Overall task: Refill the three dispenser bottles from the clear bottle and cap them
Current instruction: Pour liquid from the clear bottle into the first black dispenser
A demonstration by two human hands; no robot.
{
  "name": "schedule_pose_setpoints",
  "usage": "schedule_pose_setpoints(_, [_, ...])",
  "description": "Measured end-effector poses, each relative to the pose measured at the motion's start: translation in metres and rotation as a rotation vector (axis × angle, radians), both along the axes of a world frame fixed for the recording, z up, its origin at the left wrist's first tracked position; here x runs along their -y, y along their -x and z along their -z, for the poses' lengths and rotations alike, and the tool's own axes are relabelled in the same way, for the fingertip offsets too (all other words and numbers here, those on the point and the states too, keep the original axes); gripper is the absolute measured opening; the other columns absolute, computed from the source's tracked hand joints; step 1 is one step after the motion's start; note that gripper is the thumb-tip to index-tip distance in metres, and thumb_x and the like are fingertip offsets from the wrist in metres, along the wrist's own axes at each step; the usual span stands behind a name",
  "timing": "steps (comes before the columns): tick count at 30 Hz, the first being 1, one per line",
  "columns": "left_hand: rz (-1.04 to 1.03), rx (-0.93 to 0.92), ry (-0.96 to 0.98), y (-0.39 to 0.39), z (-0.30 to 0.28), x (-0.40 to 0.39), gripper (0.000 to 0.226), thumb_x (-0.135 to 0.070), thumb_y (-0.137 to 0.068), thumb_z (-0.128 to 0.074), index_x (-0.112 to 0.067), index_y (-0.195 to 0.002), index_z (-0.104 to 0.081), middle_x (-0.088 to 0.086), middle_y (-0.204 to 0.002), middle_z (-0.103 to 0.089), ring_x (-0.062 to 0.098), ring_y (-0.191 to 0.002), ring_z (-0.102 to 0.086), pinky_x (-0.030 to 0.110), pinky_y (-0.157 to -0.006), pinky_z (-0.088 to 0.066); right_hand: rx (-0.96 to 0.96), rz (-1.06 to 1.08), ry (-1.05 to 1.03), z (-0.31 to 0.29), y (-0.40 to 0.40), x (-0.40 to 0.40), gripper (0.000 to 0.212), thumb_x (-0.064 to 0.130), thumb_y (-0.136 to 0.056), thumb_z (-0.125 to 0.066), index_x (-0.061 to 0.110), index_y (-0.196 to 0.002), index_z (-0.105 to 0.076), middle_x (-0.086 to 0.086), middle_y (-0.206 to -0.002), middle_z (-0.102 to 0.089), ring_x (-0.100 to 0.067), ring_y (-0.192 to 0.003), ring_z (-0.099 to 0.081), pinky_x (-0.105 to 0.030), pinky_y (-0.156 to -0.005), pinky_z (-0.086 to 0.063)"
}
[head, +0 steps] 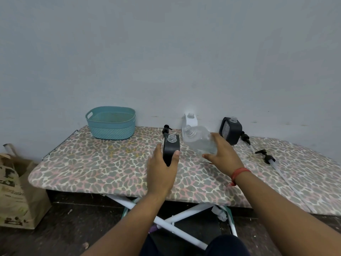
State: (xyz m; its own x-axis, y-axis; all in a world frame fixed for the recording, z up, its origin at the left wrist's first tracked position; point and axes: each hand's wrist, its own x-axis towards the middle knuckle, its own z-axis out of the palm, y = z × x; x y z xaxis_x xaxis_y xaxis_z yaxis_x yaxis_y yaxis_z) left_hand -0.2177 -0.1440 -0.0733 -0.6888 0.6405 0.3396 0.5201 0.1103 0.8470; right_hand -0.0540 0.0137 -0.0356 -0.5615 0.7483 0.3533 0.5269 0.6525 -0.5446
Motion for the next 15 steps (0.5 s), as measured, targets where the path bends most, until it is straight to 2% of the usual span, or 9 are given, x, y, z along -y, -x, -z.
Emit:
schedule_pose_setpoints(3, [-0.009,-0.151,0.063,0.019,-0.007,0.002,0.102,-0.092,-0.083,-0.021,-0.026,-0.161,-0.021,0.004,-0.160,-0.042,0.027,-0.148,-0.036,0.055,-0.122,-0.029,0.056,0.010,-0.064,-0.002,0.002,-0.002,0.084,0.031,-0.079,-0.083,0.026,-0.147,-0.035,0.000,-0.145,-0.049,-0.021,-0.132,-0.047,-0.040,-0.109,-0.043])
schedule_pose_setpoints(6, [0.026,-0.339,0.133,0.041,-0.013,0.001,0.104,-0.090,-0.085,-0.016,-0.025,-0.165,-0.009,-0.001,-0.171,-0.017,0.020,-0.158,-0.010,0.049,-0.128,-0.005,0.114,0.026,-0.136,-0.004,0.002,-0.003,0.082,0.031,-0.079,-0.082,0.028,-0.146,-0.036,0.000,-0.145,-0.050,-0.023,-0.133,-0.048,-0.042,-0.109,-0.044])
schedule_pose_setpoints(11, [0.097,-0.563,0.301,0.063,-0.019,-0.001,0.106,-0.095,-0.081,-0.012,-0.031,-0.162,0.012,-0.010,-0.169,0.013,0.016,-0.158,0.011,0.049,-0.126,0.009,0.201,0.065,-0.230,-0.009,0.001,-0.005,0.079,0.032,-0.080,-0.080,0.030,-0.146,-0.035,-0.002,-0.134,-0.055,-0.026,-0.123,-0.052,-0.046,-0.103,-0.046])
schedule_pose_setpoints(15, [0.118,-0.636,0.381,0.067,-0.024,-0.005,0.110,-0.097,-0.078,-0.009,-0.030,-0.160,0.018,-0.009,-0.166,0.025,0.017,-0.156,0.020,0.049,-0.122,0.015,0.241,0.073,-0.258,-0.015,0.002,-0.005,0.077,0.033,-0.081,-0.079,0.028,-0.145,-0.036,-0.003,-0.126,-0.057,-0.027,-0.116,-0.054,-0.045,-0.099,-0.048])
